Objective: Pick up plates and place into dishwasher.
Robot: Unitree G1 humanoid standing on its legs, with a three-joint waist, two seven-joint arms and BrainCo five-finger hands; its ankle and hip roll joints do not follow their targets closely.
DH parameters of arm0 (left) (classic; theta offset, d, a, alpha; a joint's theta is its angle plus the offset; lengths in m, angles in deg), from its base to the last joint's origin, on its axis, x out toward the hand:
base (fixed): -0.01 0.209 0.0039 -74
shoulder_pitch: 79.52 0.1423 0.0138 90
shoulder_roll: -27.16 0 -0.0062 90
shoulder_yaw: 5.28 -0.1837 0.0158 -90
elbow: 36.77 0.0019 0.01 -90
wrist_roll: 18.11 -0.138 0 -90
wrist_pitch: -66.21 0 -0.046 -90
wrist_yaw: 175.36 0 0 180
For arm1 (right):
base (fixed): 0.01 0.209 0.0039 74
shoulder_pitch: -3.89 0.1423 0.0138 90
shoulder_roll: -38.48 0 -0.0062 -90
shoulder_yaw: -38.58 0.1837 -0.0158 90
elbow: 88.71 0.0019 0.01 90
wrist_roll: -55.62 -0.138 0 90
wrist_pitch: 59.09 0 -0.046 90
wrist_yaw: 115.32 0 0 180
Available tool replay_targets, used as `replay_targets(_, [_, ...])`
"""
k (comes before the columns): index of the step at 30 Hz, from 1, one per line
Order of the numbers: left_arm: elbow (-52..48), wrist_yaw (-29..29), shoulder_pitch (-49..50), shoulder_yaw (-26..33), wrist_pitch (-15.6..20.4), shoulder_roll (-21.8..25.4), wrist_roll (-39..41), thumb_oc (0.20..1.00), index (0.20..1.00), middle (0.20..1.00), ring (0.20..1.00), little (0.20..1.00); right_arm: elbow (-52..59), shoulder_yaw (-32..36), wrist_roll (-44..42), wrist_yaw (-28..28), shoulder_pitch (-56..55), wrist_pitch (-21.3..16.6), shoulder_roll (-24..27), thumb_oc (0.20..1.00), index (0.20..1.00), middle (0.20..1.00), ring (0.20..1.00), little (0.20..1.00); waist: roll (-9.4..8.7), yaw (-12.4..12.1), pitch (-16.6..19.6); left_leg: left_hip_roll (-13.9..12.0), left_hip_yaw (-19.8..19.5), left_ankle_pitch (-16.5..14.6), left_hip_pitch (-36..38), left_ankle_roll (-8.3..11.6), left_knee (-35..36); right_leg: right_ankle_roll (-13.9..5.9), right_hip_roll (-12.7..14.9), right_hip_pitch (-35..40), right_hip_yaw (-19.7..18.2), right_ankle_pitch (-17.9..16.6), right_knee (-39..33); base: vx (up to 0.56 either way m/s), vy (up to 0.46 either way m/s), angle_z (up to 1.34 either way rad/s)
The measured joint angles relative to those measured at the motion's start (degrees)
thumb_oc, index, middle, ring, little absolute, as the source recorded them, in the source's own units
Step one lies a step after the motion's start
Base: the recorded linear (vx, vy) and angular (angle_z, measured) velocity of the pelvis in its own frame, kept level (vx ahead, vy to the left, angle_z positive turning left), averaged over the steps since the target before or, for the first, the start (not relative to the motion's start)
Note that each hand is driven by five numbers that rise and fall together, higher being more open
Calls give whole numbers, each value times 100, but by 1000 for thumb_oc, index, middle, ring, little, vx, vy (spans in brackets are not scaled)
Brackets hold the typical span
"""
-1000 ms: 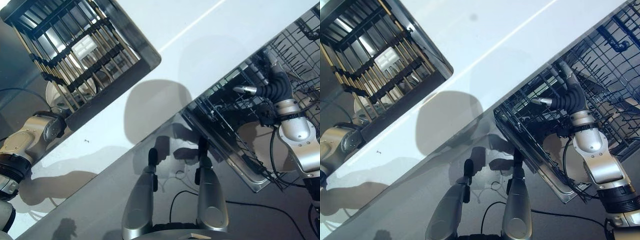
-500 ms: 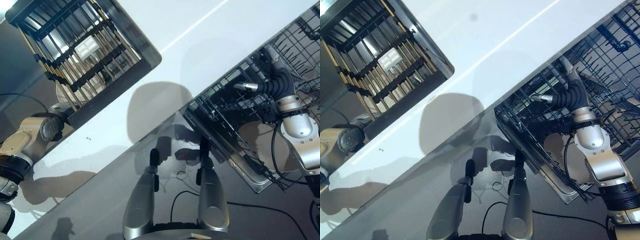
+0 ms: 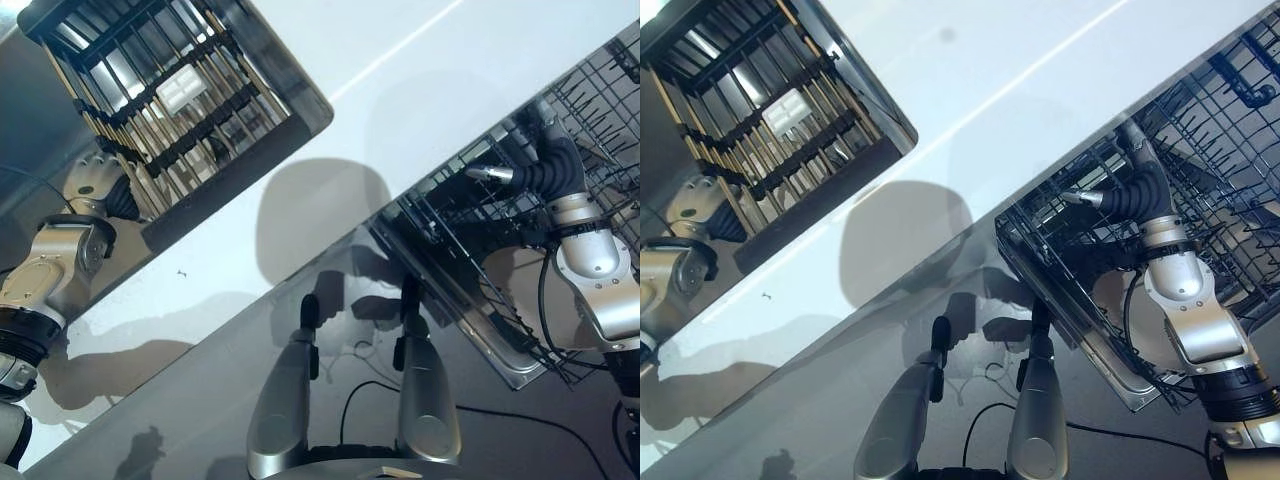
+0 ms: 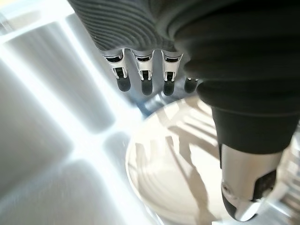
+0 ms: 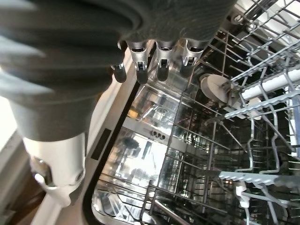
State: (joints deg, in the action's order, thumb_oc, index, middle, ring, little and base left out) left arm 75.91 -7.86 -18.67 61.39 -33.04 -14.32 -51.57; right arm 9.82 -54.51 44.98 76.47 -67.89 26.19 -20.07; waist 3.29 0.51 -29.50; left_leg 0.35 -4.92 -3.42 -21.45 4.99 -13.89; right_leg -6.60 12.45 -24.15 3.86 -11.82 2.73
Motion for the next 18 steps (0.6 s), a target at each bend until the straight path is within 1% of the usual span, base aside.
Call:
replay_targets(4, [145,-104,-59,-21,65,-61,-414,1000,1000,1000,1000,1000,1,-14,108,86,2,6,-86,1000,1000,1000,1000,1000,-9,-7,0,-14,0,-49,-48,0,-73,5,-18,-14,9,-3,0,9,-27,0])
replay_targets(8, [137,-24,-78,-24,210,-67,-479,1000,1000,1000,1000,1000,0,-21,113,130,4,7,-108,1000,1000,1000,1000,1000,-14,1,3,-17,1,-99,-95,-1,-182,4,-24,-10,5,-4,6,0,0,0])
replay_targets(12, [126,308,-137,-119,437,-51,-586,1000,1000,1000,1000,1000,0,-30,113,131,2,7,-108,1000,1000,1000,1000,1000,-20,19,6,-12,5,-167,-147,-19,-321,1,-24,-9,-3,-4,34,0,0,0])
replay_targets(14, [37,609,-142,-167,580,-25,-586,1000,1000,1000,1000,1000,0,-38,111,130,2,7,-109,1000,1000,1000,1000,1000,-20,24,7,-14,4,-211,-207,-25,-399,-2,-30,-11,-4,-5,33,0,0,0])
replay_targets(18, [-117,1017,-160,-267,724,40,-573,1000,1000,1000,1000,1000,1,-159,106,129,4,7,-107,1000,1000,1000,1000,1000,-23,28,8,-5,4,-239,-231,-38,-480,-12,-20,-12,-2,-11,33,1,18,0])
